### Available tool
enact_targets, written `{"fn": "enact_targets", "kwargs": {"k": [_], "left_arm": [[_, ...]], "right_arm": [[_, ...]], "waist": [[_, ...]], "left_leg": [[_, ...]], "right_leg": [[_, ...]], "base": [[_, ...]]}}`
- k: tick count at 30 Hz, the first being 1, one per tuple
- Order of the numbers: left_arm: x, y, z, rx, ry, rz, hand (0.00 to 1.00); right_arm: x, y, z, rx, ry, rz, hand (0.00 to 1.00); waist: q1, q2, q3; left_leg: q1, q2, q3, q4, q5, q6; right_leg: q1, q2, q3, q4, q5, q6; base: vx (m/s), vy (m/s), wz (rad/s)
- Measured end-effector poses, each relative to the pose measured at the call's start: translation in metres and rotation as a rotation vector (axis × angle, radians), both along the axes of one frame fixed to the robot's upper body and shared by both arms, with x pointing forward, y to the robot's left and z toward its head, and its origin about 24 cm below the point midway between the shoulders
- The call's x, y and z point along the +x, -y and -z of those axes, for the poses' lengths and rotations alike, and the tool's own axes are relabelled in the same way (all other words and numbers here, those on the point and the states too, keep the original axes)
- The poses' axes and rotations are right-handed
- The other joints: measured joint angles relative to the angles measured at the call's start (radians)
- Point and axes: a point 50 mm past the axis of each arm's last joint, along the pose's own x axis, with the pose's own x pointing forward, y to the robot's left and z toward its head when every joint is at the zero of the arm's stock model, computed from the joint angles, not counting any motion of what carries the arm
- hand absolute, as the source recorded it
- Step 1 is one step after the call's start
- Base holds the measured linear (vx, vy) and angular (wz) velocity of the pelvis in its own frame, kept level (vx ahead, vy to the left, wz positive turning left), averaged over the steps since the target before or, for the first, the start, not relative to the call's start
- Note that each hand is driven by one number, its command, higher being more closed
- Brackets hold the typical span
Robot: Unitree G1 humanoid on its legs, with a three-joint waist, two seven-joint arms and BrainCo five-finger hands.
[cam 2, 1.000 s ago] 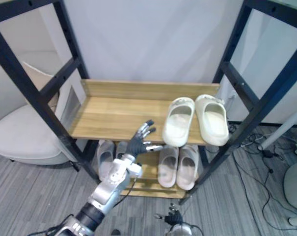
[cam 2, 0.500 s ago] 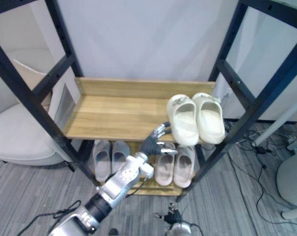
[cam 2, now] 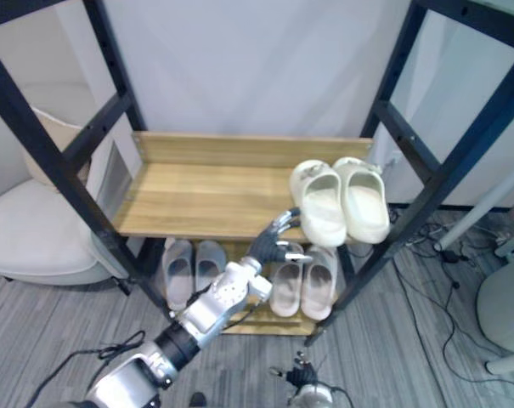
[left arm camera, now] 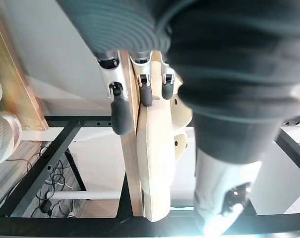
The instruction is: Organize the slippers on the shoe rack
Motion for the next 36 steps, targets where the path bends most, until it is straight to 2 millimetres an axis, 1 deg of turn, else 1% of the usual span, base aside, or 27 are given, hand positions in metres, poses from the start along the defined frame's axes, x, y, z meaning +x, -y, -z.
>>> {"fn": "enact_targets", "kwargs": {"k": [6,9,11,12,13,16,17,19,20,21,23,24,25,26,27,28,29,30,31,32,33,34,35,36], "left_arm": [[0.002,-0.003,-0.004,-0.022,-0.008,-0.015,0.0],[0.001,-0.008,-0.006,-0.041,-0.018,-0.022,0.0],[-0.001,-0.014,-0.01,-0.046,-0.007,-0.008,0.0],[-0.005,-0.017,-0.017,-0.074,0.014,0.002,0.0],[-0.006,-0.017,-0.019,-0.08,0.019,0.003,0.0],[-0.009,-0.025,-0.048,-0.191,0.101,0.0,0.0],[-0.015,-0.03,-0.062,-0.247,0.156,0.027,0.0],[-0.023,-0.032,-0.066,-0.29,0.163,0.047,0.0],[-0.031,-0.034,-0.063,-0.325,0.141,0.069,0.0],[-0.034,-0.034,-0.06,-0.331,0.127,0.072,0.0],[-0.049,-0.036,-0.04,-0.337,0.043,0.111,0.0],[-0.051,-0.036,-0.036,-0.337,0.028,0.119,0.0],[-0.059,-0.033,-0.028,-0.334,-0.006,0.141,0.0],[-0.068,-0.033,-0.016,-0.335,-0.061,0.161,0.0],[-0.071,-0.033,-0.012,-0.332,-0.075,0.166,0.0],[-0.075,-0.034,0.0,-0.316,-0.121,0.17,0.0],[-0.079,-0.037,0.016,-0.287,-0.179,0.162,0.0],[-0.084,-0.044,0.038,-0.24,-0.256,0.143,0.0],[-0.086,-0.047,0.049,-0.212,-0.292,0.13,0.0],[-0.091,-0.056,0.074,-0.164,-0.383,0.087,0.0],[-0.094,-0.063,0.09,-0.115,-0.438,0.057,0.0],[-0.101,-0.077,0.115,-0.038,-0.524,0.007,0.0],[-0.105,-0.084,0.126,0.001,-0.561,-0.019,0.0],[-0.112,-0.099,0.145,0.062,-0.629,-0.077,0.0]], "right_arm": [[0.001,0.001,-0.001,-0.002,0.004,0.003,0.0],[0.002,0.0,-0.001,-0.001,0.008,0.0,0.0],[0.003,-0.001,-0.001,0.0,0.01,-0.005,0.0],[0.003,-0.001,-0.001,0.003,0.012,-0.008,0.0],[0.003,-0.001,-0.001,0.004,0.012,-0.009,0.0],[0.002,-0.002,-0.001,0.008,0.01,-0.018,0.0],[0.0,-0.002,0.0,0.009,0.004,-0.018,0.0],[-0.003,-0.003,0.0,0.011,-0.005,-0.022,0.0],[-0.003,-0.005,0.001,0.015,-0.01,-0.037,0.0],[-0.003,-0.006,0.001,0.017,-0.01,-0.048,0.0],[-0.002,-0.01,0.001,0.026,-0.007,-0.069,0.0],[-0.002,-0.011,0.001,0.028,-0.006,-0.073,0.0],[-0.001,-0.013,0.0,0.031,-0.006,-0.082,0.0],[0.0,-0.015,0.0,0.033,-0.001,-0.098,0.0],[0.0,-0.016,0.0,0.033,-0.001,-0.098,0.0],[0.0,-0.016,0.0,0.034,-0.002,-0.099,0.0],[0.0,-0.016,0.0,0.033,-0.002,-0.1,0.0],[0.001,-0.016,0.0,0.032,0.0,-0.104,0.0],[0.001,-0.016,0.0,0.031,0.001,-0.105,0.0],[0.001,-0.016,0.0,0.031,0.0,-0.108,0.0],[0.0,-0.016,0.0,0.03,-0.004,-0.109,0.0],[-0.003,-0.015,0.002,0.028,-0.015,-0.11,0.0],[-0.005,-0.014,0.003,0.026,-0.022,-0.11,0.0],[-0.009,-0.014,0.005,0.024,-0.042,-0.116,0.0]], "waist": [[-0.001,0.021,-0.003],[-0.003,0.026,-0.003],[-0.003,0.027,-0.004],[0.0,0.027,-0.004],[0.0,0.027,-0.004],[0.005,0.025,-0.004],[0.021,0.022,-0.004],[0.034,0.018,-0.007],[0.042,0.016,-0.007],[0.043,0.015,-0.008],[0.057,0.01,-0.011],[0.062,0.009,-0.011],[0.073,0.006,-0.013],[0.082,0.003,-0.014],[0.082,0.002,-0.014],[0.083,0.001,-0.015],[0.084,-0.001,-0.015],[0.087,-0.001,-0.015],[0.088,-0.001,-0.016],[0.088,-0.001,-0.016],[0.088,-0.001,-0.016],[0.087,-0.004,-0.014],[0.085,-0.006,-0.014],[0.085,-0.011,-0.012]], "left_leg": [[0.0,0.001,0.0,0.0,0.0,0.0],[0.0,0.002,0.0,0.002,0.002,-0.002],[-0.001,0.004,-0.001,0.006,0.006,0.004],[-0.002,0.004,-0.006,0.006,0.007,0.004],[-0.003,0.004,-0.008,0.006,0.007,0.004],[-0.002,-0.009,-0.036,0.006,0.01,0.008],[-0.002,-0.018,-0.057,0.006,0.01,0.008],[-0.002,-0.025,-0.076,0.006,0.01,0.008],[-0.002,-0.03,-0.095,0.007,0.01,0.008],[-0.002,-0.033,-0.102,0.007,0.01,0.008],[-0.001,-0.042,-0.129,0.007,0.01,0.008],[-0.001,-0.042,-0.131,0.007,0.01,0.008],[-0.001,-0.042,-0.132,0.007,0.01,0.008],[-0.001,-0.044,-0.141,0.007,0.012,0.01],[0.0,-0.045,-0.146,0.007,0.012,0.011],[0.004,-0.046,-0.155,0.007,0.014,0.012],[0.011,-0.046,-0.156,0.006,0.014,0.013],[0.017,-0.047,-0.157,0.006,0.016,0.014],[0.017,-0.047,-0.158,0.006,0.017,0.014],[0.017,-0.047,-0.161,0.006,0.021,0.014],[0.017,-0.047,-0.165,0.006,0.024,0.015],[0.017,-0.047,-0.171,0.005,0.028,0.014],[0.016,-0.047,-0.175,0.005,0.028,0.014],[0.015,-0.047,-0.18,0.005,0.028,0.013]], "right_leg": [[0.0,0.0,-0.001,0.001,0.0,0.0],[0.0,0.001,-0.003,0.0,-0.001,-0.001],[0.001,-0.001,-0.006,0.006,-0.001,-0.001],[-0.005,-0.003,-0.012,0.023,-0.006,-0.007],[-0.006,-0.004,-0.014,0.026,-0.009,-0.006],[-0.004,-0.017,-0.044,0.057,-0.038,-0.002],[0.01,-0.025,-0.066,0.067,-0.054,-0.001],[0.013,-0.031,-0.086,0.068,-0.062,0.002],[0.026,-0.036,-0.104,0.067,-0.068,0.006],[0.033,-0.037,-0.115,0.067,-0.07,0.009],[0.046,-0.044,-0.144,0.067,-0.079,0.004],[0.046,-0.044,-0.147,0.067,-0.079,0.004],[0.047,-0.044,-0.148,0.067,-0.079,0.003],[0.057,-0.043,-0.157,0.067,-0.08,0.003],[0.059,-0.044,-0.162,0.067,-0.08,0.003],[0.068,-0.044,-0.173,0.066,-0.08,0.003],[0.072,-0.043,-0.174,0.066,-0.08,0.003],[0.074,-0.043,-0.174,0.065,-0.08,0.003],[0.075,-0.043,-0.175,0.065,-0.081,0.004],[0.076,-0.043,-0.176,0.066,-0.081,0.004],[0.076,-0.042,-0.178,0.067,-0.081,0.004],[0.075,-0.042,-0.182,0.066,-0.082,0.004],[0.075,-0.041,-0.184,0.066,-0.082,0.004],[0.076,-0.041,-0.191,0.065,-0.083,0.005]], "base": [[0.0,0.0,0.0],[0.0,0.0,0.0],[0.03,-0.004,0.03],[0.05,-0.005,0.07],[0.06,-0.017,0.19],[0.06,-0.016,0.31],[0.1,-0.012,0.42],[0.07,-0.011,0.41],[0.05,-0.012,0.41],[0.08,-0.015,0.45],[0.07,-0.007,0.36],[0.02,-0.005,0.18],[0.01,-0.006,0.11],[0.01,-0.009,0.13],[0.01,-0.01,0.23],[-0.01,-0.009,0.16],[-0.06,-0.007,0.12],[-0.07,-0.003,0.02],[-0.09,-0.003,0.03],[-0.06,-0.001,0.05],[-0.08,0.0,0.1],[-0.08,0.001,0.1],[-0.09,-0.001,0.13],[-0.07,0.0,0.06]]}}
